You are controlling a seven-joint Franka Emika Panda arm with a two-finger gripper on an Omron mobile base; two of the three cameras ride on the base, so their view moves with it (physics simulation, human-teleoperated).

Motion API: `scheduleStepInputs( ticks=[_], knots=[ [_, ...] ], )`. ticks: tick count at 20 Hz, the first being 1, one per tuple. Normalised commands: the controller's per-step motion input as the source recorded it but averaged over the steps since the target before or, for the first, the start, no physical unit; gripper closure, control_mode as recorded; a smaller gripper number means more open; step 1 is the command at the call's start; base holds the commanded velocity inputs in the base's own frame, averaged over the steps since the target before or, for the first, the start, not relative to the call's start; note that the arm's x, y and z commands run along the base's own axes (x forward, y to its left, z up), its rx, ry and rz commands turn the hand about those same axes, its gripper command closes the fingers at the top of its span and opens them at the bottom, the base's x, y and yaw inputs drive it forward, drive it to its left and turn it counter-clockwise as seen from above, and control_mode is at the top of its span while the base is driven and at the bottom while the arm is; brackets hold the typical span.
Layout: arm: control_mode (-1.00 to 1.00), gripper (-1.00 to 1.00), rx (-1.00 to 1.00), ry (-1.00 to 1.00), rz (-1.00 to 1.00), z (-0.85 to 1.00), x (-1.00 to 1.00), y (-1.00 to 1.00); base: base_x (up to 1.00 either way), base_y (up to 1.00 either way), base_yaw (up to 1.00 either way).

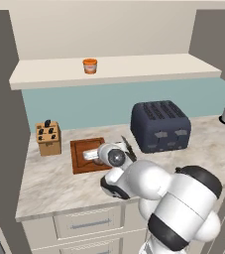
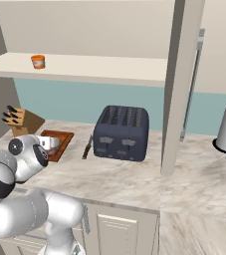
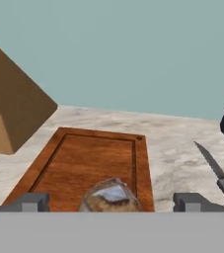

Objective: Pick the bread, place it on the cutting board, pick the jam, place it on the counter, and close the cabinet.

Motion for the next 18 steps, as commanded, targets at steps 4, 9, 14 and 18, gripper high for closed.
scheduleStepInputs(
  ticks=[4,9,14,18],
  knots=[
    [-1.0,-1.0,0.0,0.0,0.0,0.24,-0.13,0.0,0.0,0.0,0.0],
    [-1.0,-1.0,0.0,0.0,0.0,0.29,-0.13,0.0,0.0,0.0,0.0],
    [-1.0,-1.0,0.0,0.0,0.0,0.3,-0.15,0.0,0.0,0.0,0.0],
    [-1.0,-1.0,0.0,0.0,0.0,0.29,-0.14,0.0,0.0,0.0,0.0]
  ],
)
